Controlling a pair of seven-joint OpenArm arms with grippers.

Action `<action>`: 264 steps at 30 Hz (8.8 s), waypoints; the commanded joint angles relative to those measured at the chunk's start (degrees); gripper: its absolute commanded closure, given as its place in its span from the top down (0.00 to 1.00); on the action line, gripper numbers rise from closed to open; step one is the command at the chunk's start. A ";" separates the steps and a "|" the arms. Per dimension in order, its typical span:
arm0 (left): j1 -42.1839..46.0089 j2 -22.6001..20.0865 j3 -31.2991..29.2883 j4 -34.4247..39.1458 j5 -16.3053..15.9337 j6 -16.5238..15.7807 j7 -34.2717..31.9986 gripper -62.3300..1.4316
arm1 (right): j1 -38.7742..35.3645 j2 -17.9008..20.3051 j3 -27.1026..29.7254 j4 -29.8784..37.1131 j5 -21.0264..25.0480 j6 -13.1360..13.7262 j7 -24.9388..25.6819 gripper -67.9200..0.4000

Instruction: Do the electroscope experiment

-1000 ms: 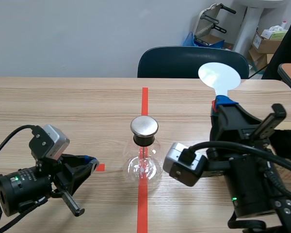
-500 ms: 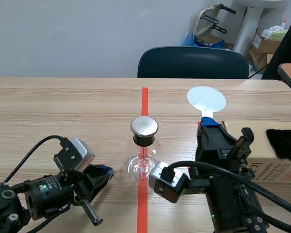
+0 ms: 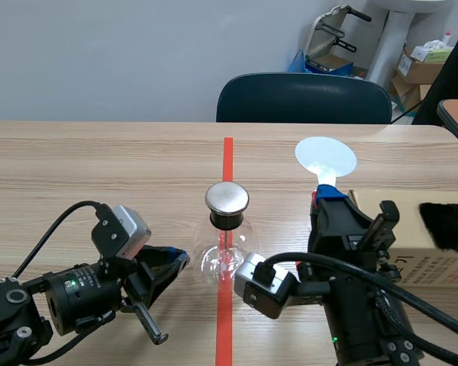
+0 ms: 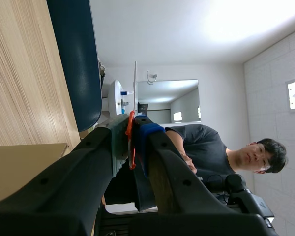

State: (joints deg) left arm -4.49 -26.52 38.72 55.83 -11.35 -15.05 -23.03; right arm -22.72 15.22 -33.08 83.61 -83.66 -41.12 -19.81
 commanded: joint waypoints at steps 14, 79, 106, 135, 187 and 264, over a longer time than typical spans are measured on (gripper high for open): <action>-0.44 -0.02 -0.26 1.29 0.11 -0.04 -0.96 0.08 | 0.63 0.50 0.22 1.05 -0.04 -0.37 -0.44 0.03; -0.11 -0.02 -0.26 1.25 0.07 0.55 0.11 0.08 | 0.66 0.48 0.22 1.05 -0.04 0.26 -0.44 0.03; -0.11 -0.02 -0.26 1.25 0.07 0.55 0.11 0.08 | 0.66 0.48 0.22 1.05 -0.04 0.26 -0.42 0.03; -0.11 0.00 -0.26 1.25 0.07 0.55 0.11 0.08 | 0.66 0.46 0.39 1.05 -0.04 3.08 16.37 0.03; -0.11 0.00 -0.26 1.25 0.07 0.55 0.11 0.08 | 0.66 0.48 0.39 1.05 -0.04 3.08 -3.93 0.03; -0.11 0.00 -0.26 1.25 0.07 0.57 0.11 0.08 | 0.63 0.48 0.39 1.05 -0.04 3.08 -2.84 0.03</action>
State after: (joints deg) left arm -4.47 -26.52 38.72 56.03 -10.94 -14.59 -22.17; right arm -22.72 15.25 -33.08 83.61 -83.66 -37.65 -22.22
